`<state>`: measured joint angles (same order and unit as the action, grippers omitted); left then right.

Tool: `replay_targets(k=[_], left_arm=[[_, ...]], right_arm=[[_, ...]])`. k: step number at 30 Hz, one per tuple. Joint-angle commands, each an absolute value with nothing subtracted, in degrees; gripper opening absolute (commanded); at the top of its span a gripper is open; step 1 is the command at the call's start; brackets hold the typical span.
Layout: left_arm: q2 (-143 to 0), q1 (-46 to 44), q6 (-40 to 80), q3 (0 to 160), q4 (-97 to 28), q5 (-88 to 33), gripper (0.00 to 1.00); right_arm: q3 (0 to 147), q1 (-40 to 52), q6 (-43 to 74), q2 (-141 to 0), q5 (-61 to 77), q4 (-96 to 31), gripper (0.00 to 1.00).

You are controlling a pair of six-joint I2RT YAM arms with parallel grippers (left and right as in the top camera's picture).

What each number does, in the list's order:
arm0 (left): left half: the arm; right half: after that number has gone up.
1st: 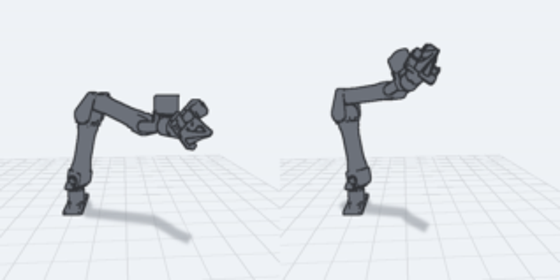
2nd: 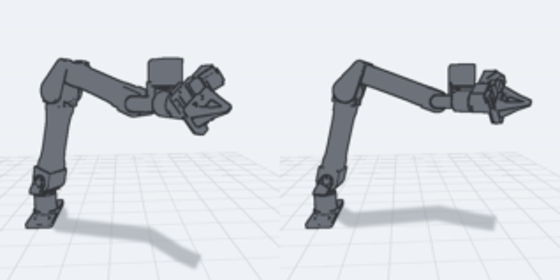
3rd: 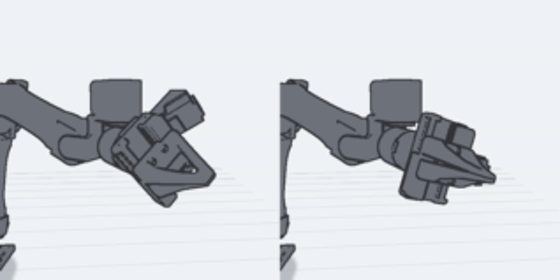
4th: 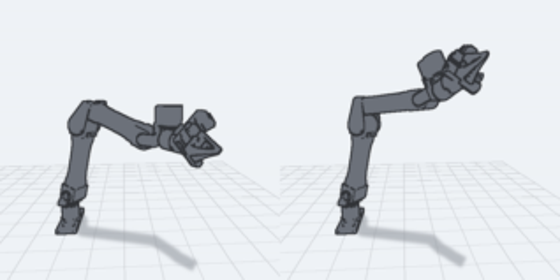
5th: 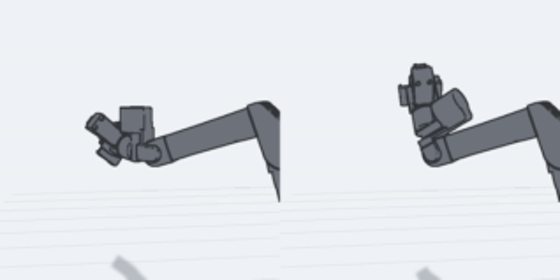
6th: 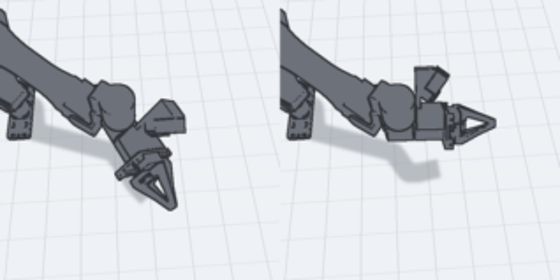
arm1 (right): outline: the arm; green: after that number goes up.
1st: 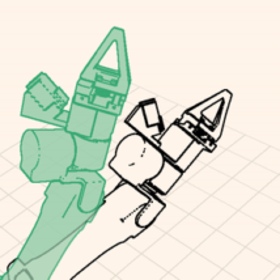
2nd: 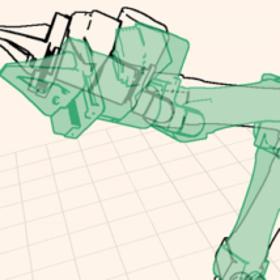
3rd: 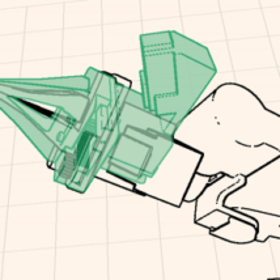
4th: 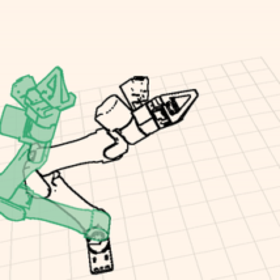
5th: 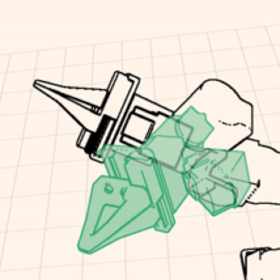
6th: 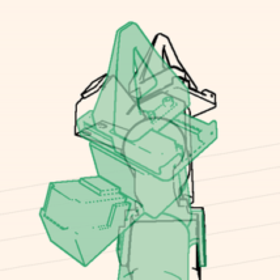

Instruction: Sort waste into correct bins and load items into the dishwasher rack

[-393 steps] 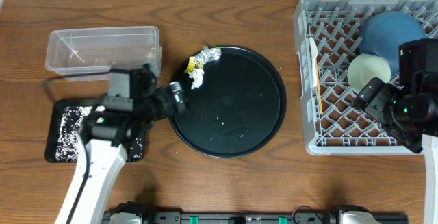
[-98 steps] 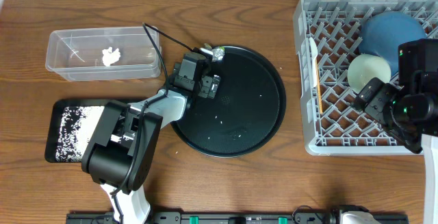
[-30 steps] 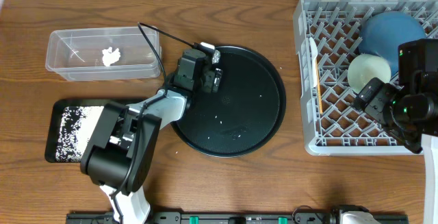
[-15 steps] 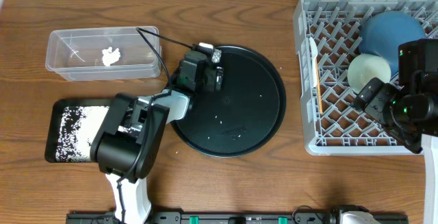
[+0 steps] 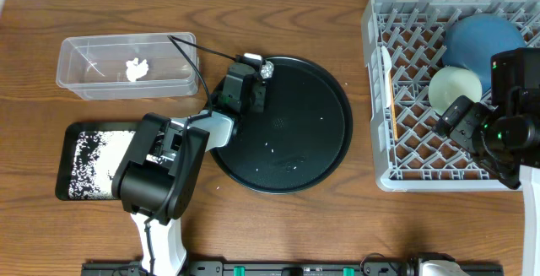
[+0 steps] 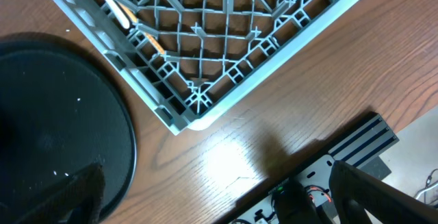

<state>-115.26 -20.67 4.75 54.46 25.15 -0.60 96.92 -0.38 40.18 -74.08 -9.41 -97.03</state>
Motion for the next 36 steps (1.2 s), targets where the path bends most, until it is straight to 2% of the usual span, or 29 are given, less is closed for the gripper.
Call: replay_targets(k=[1,4,5,7,27,28,29,30,32,36], left_arm=[[-116.0,-20.6,5.0,54.9,24.5,-0.9,0.35],[-115.4,-20.6,5.0,54.9,24.4,-0.9,0.22],[-115.0,-20.6,5.0,54.9,24.3,-0.9,0.13],[-113.9,-20.6,5.0,54.9,24.1,-0.9,0.07],[-93.6,-20.6,2.4,54.9,16.3,-0.9,0.08],[-93.6,-20.6,2.5,54.9,15.6,-0.9,0.17],[-93.8,-20.6,2.4,54.9,14.6,-0.9,0.38],[-94.3,-20.6,2.4,54.9,13.2,-0.9,0.53],[-95.8,-20.5,2.4,54.9,10.7,-0.8,0.76],[-100.8,-20.6,3.1,54.9,7.9,-0.8,0.94]], right_arm=[[96.9,-0.8,41.1,-73.9,-9.6,-97.1,0.99],[96.9,-0.8,41.1,-73.9,-9.6,-97.1,0.99],[96.9,-0.8,41.1,-73.9,-9.6,-97.1,0.99],[96.9,-0.8,41.1,-73.9,-9.6,-97.1,0.99],[96.9,-0.8,41.1,-73.9,-9.6,-97.1,0.99],[96.9,-0.8,41.1,-73.9,-9.6,-97.1,0.99],[96.9,-0.8,41.1,-73.9,-9.6,-97.1,0.99],[96.9,-0.8,41.1,-73.9,-9.6,-97.1,0.99],[96.9,-0.8,41.1,-73.9,-9.6,-97.1,0.99],[96.9,-0.8,41.1,-73.9,-9.6,-97.1,0.99]])
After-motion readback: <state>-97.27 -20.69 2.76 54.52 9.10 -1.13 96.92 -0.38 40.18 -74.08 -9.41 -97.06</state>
